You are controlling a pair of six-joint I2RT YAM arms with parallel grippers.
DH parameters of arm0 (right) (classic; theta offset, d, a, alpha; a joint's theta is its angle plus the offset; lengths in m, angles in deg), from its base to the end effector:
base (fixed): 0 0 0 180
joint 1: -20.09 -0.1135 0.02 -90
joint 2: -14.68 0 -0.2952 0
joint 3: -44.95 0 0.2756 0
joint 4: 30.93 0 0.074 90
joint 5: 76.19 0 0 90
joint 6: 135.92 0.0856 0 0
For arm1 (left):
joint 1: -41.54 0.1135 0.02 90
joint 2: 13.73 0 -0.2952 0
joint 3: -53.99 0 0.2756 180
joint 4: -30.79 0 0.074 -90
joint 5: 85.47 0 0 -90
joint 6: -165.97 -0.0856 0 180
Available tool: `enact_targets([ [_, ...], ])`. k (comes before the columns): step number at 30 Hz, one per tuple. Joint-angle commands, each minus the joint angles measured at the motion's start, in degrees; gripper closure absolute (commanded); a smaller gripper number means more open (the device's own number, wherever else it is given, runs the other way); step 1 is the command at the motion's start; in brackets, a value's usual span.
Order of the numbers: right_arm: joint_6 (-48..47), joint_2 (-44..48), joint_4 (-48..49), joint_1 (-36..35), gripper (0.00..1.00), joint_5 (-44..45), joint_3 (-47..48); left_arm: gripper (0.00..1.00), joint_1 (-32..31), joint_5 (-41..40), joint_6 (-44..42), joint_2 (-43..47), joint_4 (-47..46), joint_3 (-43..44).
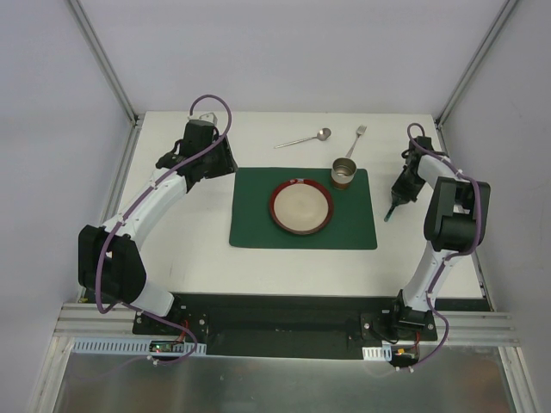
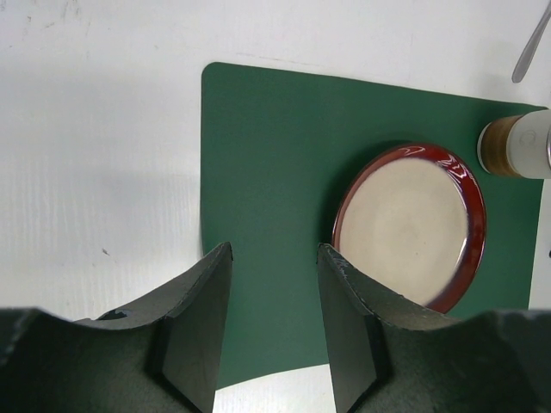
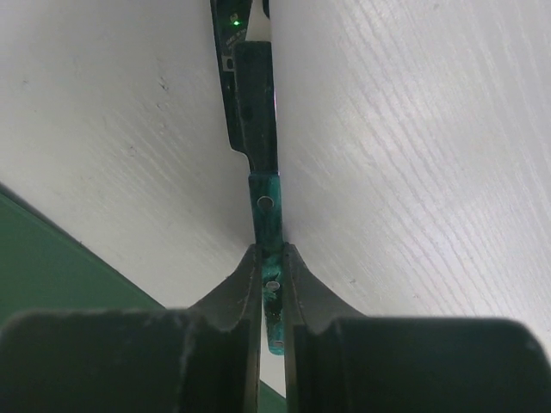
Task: Set the dinner table for one person
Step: Pick up the knife at the center of the board, then place the knife on the napkin.
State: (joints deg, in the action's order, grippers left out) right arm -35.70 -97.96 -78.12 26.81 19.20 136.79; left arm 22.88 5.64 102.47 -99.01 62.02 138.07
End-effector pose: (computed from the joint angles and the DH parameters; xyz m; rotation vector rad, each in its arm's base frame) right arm 0.4469 -0.0608 0.1405 0.4304 2.7190 -0.1132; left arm 0.3841 -0.1315 0.3163 -0.1372 2.1711 -0.4784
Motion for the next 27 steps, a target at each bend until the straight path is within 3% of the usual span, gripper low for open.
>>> enact_targets([
  [1, -0.28, 3.91, -0.37, -1.71, 0.99, -0.11, -3.67, 0.57, 0.46, 0.83, 0.66, 1.96, -1.34, -0.49],
  [14, -0.55, 21.39, -0.11, -10.14, 0.99, -2.22, -15.19, 0.57, 0.37, 2.59, 1.71, 4.41, -2.48, -3.30],
  [25, 2.09, 21.68, 3.32, -15.68, 0.99, -2.75, -20.91, 0.58, 0.20, 2.15, 1.71, 7.14, -2.48, -5.32],
  [27, 2.00, 20.80, 2.97, -15.77, 0.93, -2.31, -20.03, 0.58, 0.11, 2.06, 1.62, 7.23, -2.57, -5.50],
])
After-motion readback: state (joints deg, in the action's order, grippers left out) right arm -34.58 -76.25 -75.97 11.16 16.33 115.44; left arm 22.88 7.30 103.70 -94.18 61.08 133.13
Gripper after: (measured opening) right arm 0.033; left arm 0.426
